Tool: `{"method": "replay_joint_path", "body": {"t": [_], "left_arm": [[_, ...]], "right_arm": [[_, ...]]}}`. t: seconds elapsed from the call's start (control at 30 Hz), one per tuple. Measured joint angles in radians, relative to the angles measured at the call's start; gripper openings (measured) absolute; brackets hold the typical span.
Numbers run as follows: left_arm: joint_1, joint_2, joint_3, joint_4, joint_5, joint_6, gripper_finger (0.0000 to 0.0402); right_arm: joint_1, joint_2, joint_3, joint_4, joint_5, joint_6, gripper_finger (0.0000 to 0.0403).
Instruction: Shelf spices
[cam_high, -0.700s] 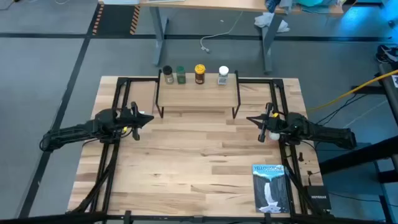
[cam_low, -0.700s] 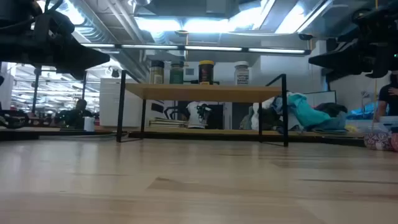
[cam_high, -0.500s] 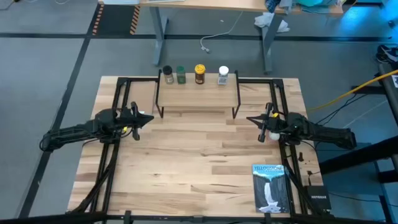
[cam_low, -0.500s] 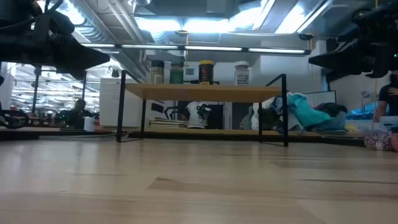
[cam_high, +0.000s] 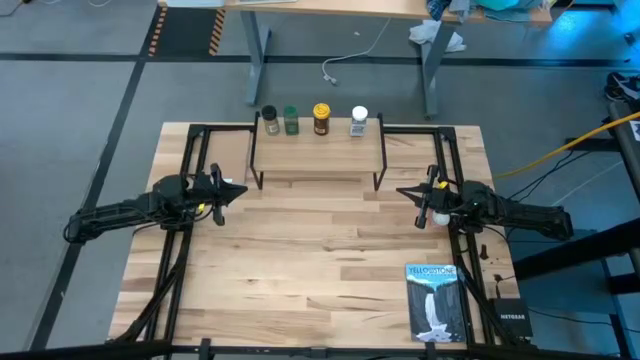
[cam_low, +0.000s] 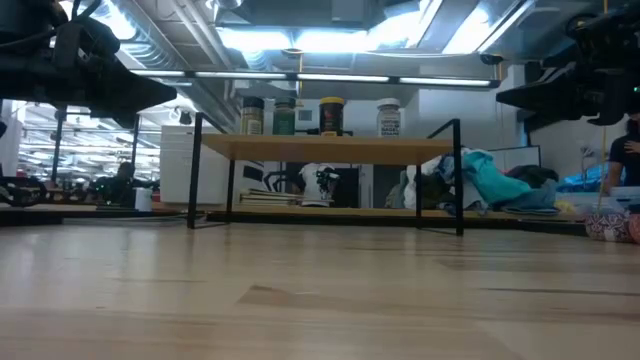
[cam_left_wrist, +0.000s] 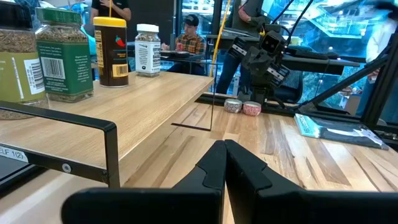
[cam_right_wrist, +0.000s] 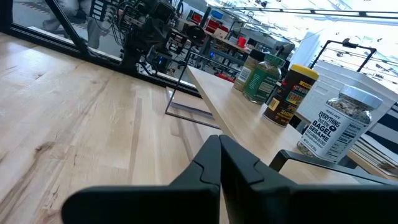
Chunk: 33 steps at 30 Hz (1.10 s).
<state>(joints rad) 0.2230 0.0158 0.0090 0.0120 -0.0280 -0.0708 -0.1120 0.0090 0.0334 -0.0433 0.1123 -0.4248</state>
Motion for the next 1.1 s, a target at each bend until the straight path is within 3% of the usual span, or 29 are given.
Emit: {"method": "replay_joint_path", "body": {"t": [0.43,0.5,0.63,0.83,1.1], "left_arm": [[0.0,0.0,0.0,0.0,0.0,0.003,0.0],[0.0,0.0,-0.001,0.008,-0.007,0.06,0.0],[-0.001,0.0,-0.001,0.147,0.005,0.099,0.0],[-0.001,-0.001,-0.001,0.439,0.016,-0.187,0.0],[-0.001,0.0,-0.001,0.535,0.013,-0.179,0.0]], "right_arm": [[0.0,0.0,0.0,0.0,0.0,0.0,0.0003],[0.0,0.0,0.0,0.0,0.0,0.0,0.0003],[0.0,0.0,0.0,0.0,0.0,0.0,0.0003],[0.0,0.0,0.0,0.0,0.0,0.0,0.0003],[0.0,0.0,0.0,0.0,0.0,0.0,0.0003]]}}
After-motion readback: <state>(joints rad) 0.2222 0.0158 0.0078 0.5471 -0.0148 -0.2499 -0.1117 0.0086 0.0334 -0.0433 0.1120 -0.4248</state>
